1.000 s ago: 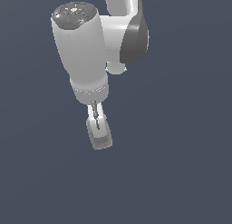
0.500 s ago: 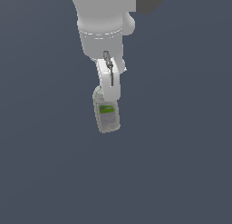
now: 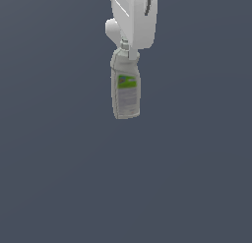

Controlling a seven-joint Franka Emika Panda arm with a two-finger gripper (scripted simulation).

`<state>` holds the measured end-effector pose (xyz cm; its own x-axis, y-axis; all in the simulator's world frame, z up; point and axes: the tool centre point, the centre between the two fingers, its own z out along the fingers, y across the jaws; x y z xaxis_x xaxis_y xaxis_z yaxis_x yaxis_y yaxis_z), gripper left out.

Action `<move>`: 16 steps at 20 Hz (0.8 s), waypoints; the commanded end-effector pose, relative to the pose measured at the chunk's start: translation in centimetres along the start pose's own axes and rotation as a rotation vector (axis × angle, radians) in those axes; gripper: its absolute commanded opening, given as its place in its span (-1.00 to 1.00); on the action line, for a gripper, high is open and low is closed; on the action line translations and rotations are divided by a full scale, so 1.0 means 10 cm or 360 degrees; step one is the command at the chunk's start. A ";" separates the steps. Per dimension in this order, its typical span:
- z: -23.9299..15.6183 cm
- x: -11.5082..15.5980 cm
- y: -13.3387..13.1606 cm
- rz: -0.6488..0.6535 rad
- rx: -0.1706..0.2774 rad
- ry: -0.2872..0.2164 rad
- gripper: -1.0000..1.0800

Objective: Pick up the object and move it to a goal position.

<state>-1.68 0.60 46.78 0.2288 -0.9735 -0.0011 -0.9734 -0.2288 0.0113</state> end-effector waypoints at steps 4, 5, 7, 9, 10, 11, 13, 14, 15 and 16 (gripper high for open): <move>-0.61 -0.24 0.20 0.0001 0.0019 0.0004 -1.00; -0.70 -0.29 0.23 0.0001 0.0019 0.0004 -1.00; -0.87 -0.36 0.28 0.0000 0.0018 0.0003 -1.00; -1.01 -0.43 0.33 0.0000 0.0018 0.0003 -1.00; -1.08 -0.46 0.34 0.0000 0.0018 0.0003 -1.00; -1.13 -0.49 0.36 -0.0001 0.0018 0.0003 -1.00; -1.23 -0.53 0.39 -0.0001 0.0018 0.0003 -1.00; -1.27 -0.55 0.40 -0.0001 0.0018 0.0003 -1.00; -1.31 -0.57 0.41 -0.0002 0.0018 0.0002 -1.00; -1.34 -0.58 0.42 -0.0002 0.0018 0.0002 -1.00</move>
<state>-6.59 5.14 59.16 0.2304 -0.9731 -0.0007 -0.9731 -0.2304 0.0103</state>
